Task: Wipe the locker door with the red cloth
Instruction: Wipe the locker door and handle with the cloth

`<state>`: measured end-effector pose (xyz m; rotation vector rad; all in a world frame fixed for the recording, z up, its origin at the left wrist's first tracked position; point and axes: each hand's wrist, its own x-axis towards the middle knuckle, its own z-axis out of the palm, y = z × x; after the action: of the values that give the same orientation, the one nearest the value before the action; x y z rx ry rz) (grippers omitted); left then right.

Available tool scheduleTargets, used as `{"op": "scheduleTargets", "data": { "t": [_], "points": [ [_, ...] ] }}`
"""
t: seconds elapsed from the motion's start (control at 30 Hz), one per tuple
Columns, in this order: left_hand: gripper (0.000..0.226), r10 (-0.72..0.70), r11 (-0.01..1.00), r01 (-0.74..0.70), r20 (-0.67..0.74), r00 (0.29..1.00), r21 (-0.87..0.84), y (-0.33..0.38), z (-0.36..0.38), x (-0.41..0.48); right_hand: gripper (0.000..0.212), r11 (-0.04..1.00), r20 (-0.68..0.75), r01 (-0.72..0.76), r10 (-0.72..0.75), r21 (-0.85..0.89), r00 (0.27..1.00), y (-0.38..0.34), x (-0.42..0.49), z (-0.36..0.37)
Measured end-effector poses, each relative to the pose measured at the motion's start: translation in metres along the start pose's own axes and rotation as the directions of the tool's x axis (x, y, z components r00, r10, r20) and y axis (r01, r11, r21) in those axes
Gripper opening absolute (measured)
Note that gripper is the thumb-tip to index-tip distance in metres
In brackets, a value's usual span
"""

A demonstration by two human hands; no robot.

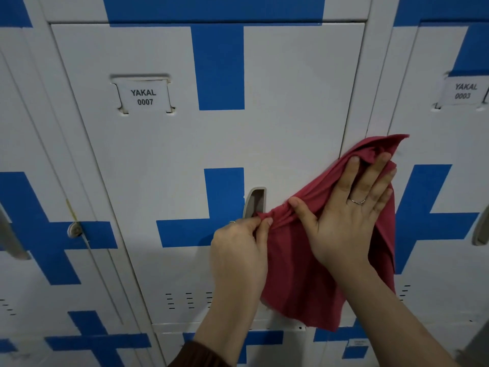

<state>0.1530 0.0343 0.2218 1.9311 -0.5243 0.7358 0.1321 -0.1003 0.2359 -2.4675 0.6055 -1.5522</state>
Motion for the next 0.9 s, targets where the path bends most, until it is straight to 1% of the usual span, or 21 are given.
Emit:
{"op": "scheduleTargets", "data": {
  "t": [0.07,0.23,0.33,0.4,0.47,0.53,0.63,0.7,0.9],
  "points": [
    [0.022,0.019,0.997,-0.021,0.022,1.000,0.070,-0.002,0.000,-0.001,0.100,1.000,0.015,0.004,-0.004,-0.013,1.000,0.000,-0.001,-0.001],
    [0.021,0.056,0.973,-0.072,0.078,0.995,0.220,-0.012,0.004,-0.009,0.102,0.998,0.066,0.033,-0.030,-0.048,0.997,0.002,-0.005,-0.005],
    [0.023,0.112,0.924,-0.140,0.098,0.989,0.356,-0.019,0.008,-0.013,0.102,0.995,0.101,0.068,-0.060,-0.076,0.993,0.004,-0.011,-0.006],
    [0.023,0.113,0.884,-0.154,0.118,0.987,0.442,-0.022,0.008,-0.016,0.100,0.990,0.120,0.092,-0.079,-0.104,0.990,0.005,-0.016,-0.007],
    [0.022,0.115,0.845,-0.165,0.129,0.985,0.508,-0.022,0.008,-0.018,0.099,0.987,0.134,0.101,-0.085,-0.123,0.987,0.005,-0.019,-0.007],
    [0.023,0.149,0.806,-0.198,0.132,0.980,0.558,-0.020,0.008,-0.017,0.098,0.987,0.139,0.097,-0.079,-0.126,0.987,0.005,-0.020,-0.007],
    [0.030,0.205,0.763,-0.248,0.142,0.969,0.596,-0.019,0.006,-0.014,0.097,0.987,0.140,0.099,-0.081,-0.130,0.987,0.006,-0.019,-0.007],
    [0.033,0.217,0.752,-0.262,0.149,0.965,0.605,-0.020,0.007,-0.013,0.097,0.986,0.142,0.099,-0.080,-0.133,0.987,0.006,-0.020,-0.006],
    [0.029,0.251,0.768,-0.269,0.112,0.961,0.581,-0.026,0.011,-0.017,0.097,0.984,0.136,0.101,-0.081,-0.147,0.987,0.006,-0.020,-0.004]
  ]
}}
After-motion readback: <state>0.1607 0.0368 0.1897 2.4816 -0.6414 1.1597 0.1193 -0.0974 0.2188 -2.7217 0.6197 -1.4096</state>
